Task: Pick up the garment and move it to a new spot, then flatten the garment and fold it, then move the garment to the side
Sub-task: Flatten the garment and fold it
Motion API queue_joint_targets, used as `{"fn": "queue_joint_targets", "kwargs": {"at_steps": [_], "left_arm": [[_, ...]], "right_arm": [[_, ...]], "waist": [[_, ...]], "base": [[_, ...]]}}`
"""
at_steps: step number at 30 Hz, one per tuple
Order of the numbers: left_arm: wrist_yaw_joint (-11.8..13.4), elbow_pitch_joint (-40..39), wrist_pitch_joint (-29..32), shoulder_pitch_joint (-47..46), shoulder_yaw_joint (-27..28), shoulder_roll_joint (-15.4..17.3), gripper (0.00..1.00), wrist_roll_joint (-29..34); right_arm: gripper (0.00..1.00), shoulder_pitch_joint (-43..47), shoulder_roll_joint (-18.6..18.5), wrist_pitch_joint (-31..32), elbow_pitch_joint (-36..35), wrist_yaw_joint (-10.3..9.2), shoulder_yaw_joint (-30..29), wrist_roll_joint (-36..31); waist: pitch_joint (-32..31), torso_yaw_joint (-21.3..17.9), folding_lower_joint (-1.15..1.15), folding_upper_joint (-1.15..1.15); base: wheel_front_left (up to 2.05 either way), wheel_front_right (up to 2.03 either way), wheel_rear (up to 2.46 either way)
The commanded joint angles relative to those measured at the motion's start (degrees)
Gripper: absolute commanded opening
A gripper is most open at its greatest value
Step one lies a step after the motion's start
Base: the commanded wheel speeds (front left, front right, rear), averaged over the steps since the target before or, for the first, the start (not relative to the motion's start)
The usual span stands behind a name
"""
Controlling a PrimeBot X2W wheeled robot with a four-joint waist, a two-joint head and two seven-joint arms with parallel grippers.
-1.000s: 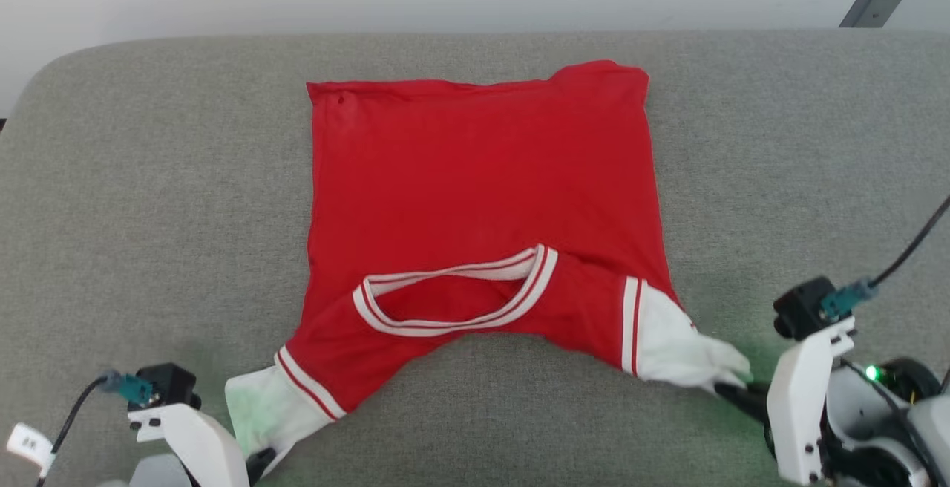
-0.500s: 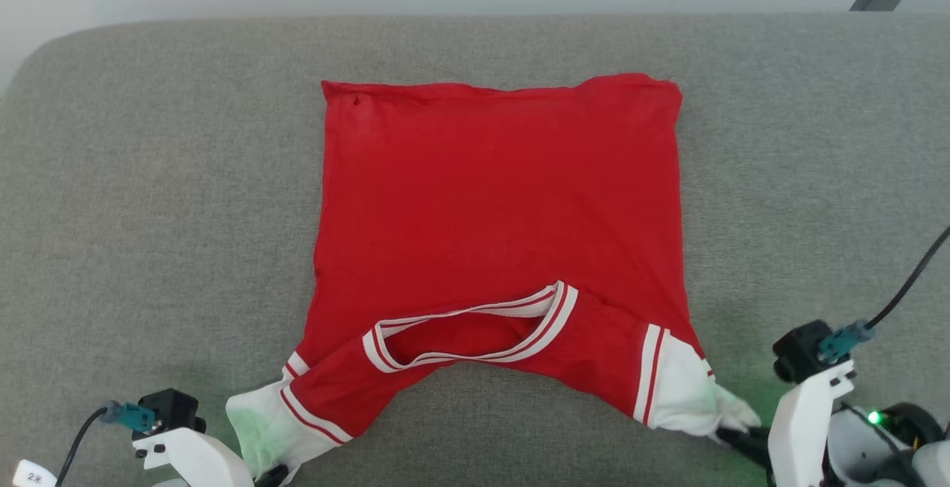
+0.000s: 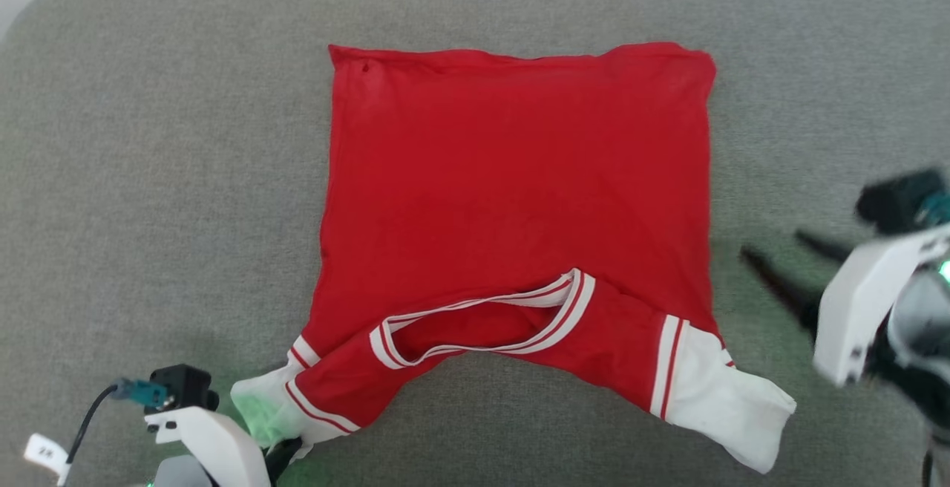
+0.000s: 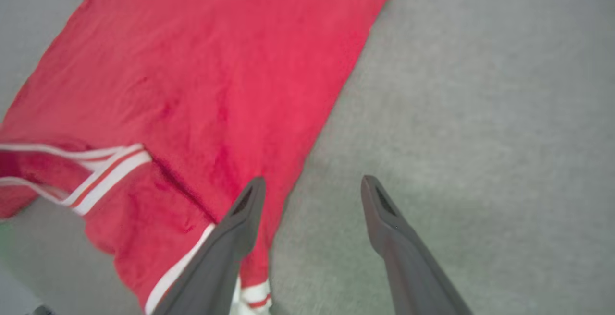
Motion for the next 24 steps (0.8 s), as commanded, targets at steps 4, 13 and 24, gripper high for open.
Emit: {"fn": "queue_joint_targets", "kwargs": {"at_steps": [4, 13, 24], "left_arm": [[-0.9, 1.3, -0.1, -4.5, 0.0, -3.5, 0.0, 1.6], [-3.0, 3.3, 1.3, -8.6, -1.9, -6.8, 0.0, 4.2], [-5.9, 6.4, 2.7, -11.6, -3.9, -10.4, 0.0, 6.1]], "right_arm": [[1.0, -7.5, 1.8, -2.6, 3.4, 0.0, -1.5, -3.5], [1.0, -24.9, 2.0, -6.5, 23.4, 0.0, -0.7, -7.6], [1.0, -39.8, 1.7, -2.6, 51.1, 0.0, -2.1, -11.7]], "waist": [[1.3, 1.6, 0.0, -0.01], [2.1, 5.9, 0.0, -0.01], [3.1, 11.1, 0.0, -0.01]], "base": [[0.0, 0.0, 0.0], [0.0, 0.0, 0.0], [0.0, 0.0, 0.0]]}}
